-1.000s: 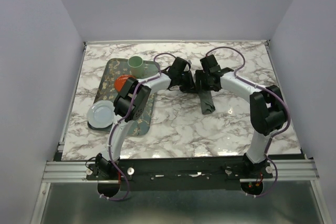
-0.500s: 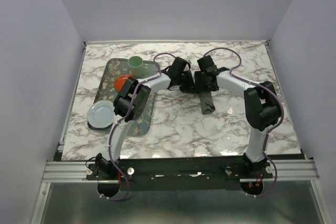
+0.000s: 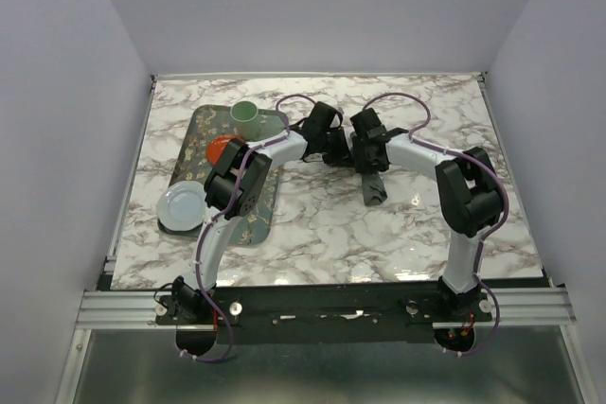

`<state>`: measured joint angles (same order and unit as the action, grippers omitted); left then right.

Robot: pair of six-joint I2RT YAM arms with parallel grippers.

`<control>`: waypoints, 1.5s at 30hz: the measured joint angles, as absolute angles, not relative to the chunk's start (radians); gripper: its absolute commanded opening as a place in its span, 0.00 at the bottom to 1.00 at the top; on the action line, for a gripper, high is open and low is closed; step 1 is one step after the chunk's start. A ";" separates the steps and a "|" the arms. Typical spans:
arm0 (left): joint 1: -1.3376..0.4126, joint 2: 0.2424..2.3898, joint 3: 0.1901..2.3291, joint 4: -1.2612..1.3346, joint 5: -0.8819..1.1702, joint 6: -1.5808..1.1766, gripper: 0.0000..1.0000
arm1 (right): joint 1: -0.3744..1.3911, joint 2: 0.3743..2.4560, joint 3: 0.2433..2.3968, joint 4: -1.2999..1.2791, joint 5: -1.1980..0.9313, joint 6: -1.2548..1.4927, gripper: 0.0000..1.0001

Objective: Fold the napkin, place the utensils inside, and roll it up
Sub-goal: Roll the napkin with the utensil

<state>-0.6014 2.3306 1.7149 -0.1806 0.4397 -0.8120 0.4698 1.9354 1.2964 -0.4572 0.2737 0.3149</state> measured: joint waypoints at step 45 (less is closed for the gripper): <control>-0.599 2.521 2.078 -0.370 0.482 -0.746 0.15 | 0.208 1.858 1.103 -0.171 -0.282 0.358 0.38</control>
<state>-0.5991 2.5210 2.0785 -0.3702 0.4816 -0.7464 0.2085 1.8584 1.1030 -0.1707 -0.2821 0.3580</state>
